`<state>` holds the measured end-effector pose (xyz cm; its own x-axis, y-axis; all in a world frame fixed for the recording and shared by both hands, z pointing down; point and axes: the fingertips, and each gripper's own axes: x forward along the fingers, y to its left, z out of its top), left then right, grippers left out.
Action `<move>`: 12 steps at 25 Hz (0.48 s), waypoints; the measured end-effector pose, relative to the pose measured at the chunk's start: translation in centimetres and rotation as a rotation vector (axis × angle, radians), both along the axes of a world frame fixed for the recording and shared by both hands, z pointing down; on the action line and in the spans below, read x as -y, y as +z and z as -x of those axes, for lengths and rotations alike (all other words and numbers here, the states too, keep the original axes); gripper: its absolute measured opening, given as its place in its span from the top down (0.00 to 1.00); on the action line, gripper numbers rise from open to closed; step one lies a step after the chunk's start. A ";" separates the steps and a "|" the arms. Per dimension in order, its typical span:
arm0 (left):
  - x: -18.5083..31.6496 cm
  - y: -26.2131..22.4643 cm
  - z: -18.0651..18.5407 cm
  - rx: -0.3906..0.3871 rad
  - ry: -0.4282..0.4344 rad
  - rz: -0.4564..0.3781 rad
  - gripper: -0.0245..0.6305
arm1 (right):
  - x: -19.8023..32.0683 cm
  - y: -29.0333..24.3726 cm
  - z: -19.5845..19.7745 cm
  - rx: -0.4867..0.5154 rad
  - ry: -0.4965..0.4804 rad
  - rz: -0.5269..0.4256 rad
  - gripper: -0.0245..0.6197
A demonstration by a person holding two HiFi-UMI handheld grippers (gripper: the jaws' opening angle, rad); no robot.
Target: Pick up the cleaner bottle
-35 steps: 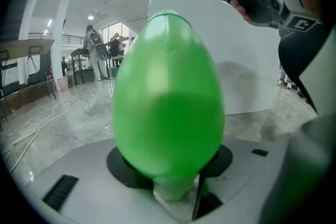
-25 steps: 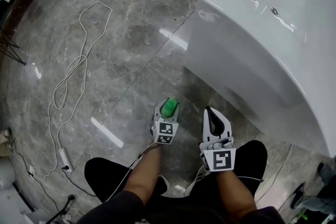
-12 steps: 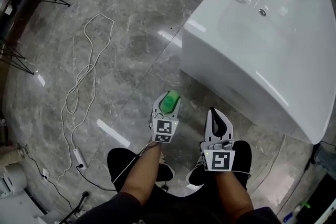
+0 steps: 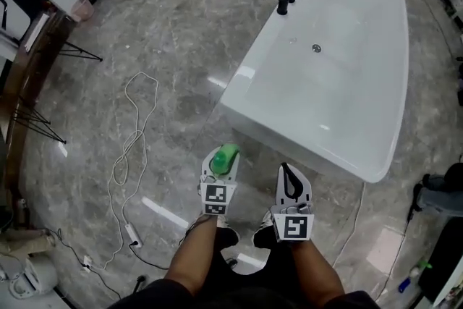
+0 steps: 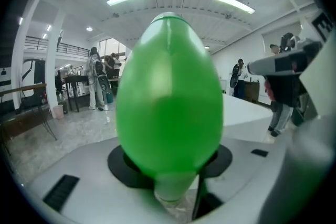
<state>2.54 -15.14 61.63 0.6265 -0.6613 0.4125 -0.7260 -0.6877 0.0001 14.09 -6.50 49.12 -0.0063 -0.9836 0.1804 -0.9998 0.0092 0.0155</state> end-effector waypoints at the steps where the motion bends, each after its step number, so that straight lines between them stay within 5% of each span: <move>1: -0.4 -2.9 -0.6 0.001 0.002 0.000 0.68 | -0.6 -2.2 -0.9 -0.004 0.012 0.006 0.94; 7: -1.9 -19.1 -5.5 -0.032 0.017 -0.027 0.68 | -4.9 -13.9 -7.3 -0.025 0.100 0.012 0.94; 12: -3.3 -26.3 -11.1 -0.098 0.076 -0.061 0.68 | -7.5 -18.8 -12.8 -0.058 0.180 -0.027 0.94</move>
